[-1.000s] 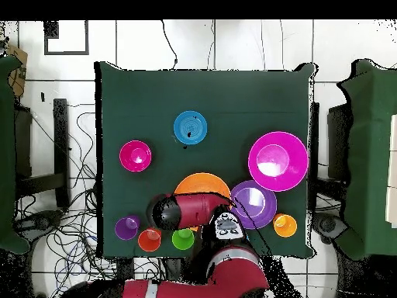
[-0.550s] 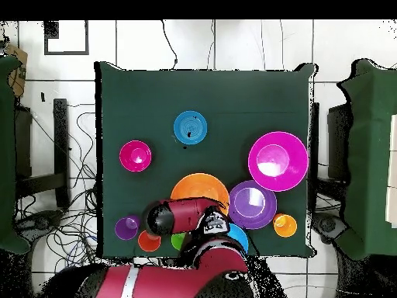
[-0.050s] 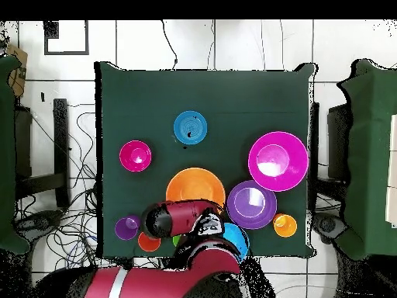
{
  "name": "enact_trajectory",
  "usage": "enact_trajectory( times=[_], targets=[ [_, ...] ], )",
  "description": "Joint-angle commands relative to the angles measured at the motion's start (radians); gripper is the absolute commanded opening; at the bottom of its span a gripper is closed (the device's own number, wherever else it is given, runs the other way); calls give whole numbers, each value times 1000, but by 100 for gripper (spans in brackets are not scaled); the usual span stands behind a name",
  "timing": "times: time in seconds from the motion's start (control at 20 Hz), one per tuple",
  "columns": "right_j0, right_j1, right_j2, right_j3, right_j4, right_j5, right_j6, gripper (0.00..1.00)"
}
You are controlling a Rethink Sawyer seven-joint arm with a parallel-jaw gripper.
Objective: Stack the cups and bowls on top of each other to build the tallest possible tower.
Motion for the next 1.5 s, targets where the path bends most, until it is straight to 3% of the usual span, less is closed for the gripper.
enact_trajectory(
  times=[0.05,0.65,0.75,1.1,1.5],
  targets=[
    [12,-1,47,0,35,-39,171,0],
    [-55,-23,108,29,48,-13,149,0],
    [-61,-54,119,30,51,12,139,0],
    [-7,-205,94,44,114,191,149,0],
    [-7,-290,98,-10,145,366,87,0]
  ],
)
